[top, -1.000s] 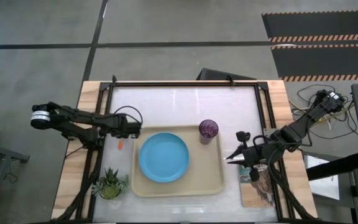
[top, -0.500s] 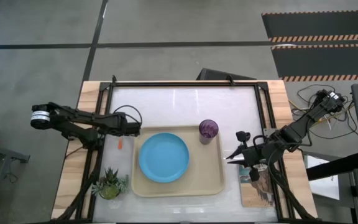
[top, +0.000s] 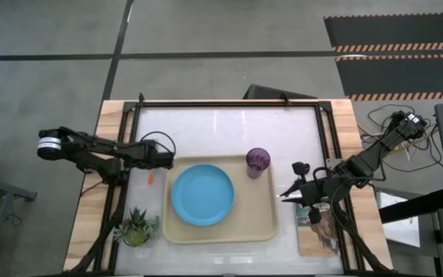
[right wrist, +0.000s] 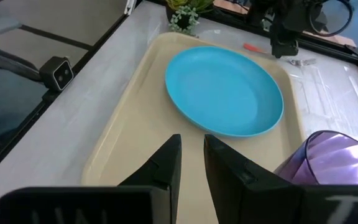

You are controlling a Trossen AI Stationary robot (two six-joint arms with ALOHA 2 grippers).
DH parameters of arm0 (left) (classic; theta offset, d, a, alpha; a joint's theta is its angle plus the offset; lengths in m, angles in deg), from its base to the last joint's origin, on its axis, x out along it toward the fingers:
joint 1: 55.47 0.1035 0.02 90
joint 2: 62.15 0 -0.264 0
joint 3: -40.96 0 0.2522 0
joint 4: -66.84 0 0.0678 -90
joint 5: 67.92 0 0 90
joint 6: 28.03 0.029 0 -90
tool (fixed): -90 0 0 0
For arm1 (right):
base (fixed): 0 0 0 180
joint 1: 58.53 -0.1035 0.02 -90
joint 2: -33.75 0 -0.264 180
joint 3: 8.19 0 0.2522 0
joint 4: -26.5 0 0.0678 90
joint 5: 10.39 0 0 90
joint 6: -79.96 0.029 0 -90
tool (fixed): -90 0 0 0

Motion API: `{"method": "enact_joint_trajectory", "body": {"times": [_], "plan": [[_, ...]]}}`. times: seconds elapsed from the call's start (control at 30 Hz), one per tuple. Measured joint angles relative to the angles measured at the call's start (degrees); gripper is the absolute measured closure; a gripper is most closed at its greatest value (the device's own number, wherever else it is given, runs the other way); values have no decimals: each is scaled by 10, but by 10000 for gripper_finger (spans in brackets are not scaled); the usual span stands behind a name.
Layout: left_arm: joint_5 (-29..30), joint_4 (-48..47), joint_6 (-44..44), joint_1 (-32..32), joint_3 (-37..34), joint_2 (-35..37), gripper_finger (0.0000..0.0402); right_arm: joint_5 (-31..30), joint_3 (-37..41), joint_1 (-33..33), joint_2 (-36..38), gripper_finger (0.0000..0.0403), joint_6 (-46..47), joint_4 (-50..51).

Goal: Pick and place plate/cup/fork/spoon on tray
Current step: Put the orange fork on the white tray to the left side of the blue plate

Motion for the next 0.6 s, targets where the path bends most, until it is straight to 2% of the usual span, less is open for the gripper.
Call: {"method": "enact_joint_trajectory", "body": {"times": [0.2, 0.43, 0.6], "plan": [[20, -8, 0, 1, 9, -1, 399, 0, 0, 0, 0, 344, 3, 0], [19, -9, 20, -1, 52, -1, 400, 0, 0, 0, 0, 344, 3, 1], [18, -73, 20, -11, 104, -1, 401, 0, 0, 0, 0, 344, 3, 1]]}}
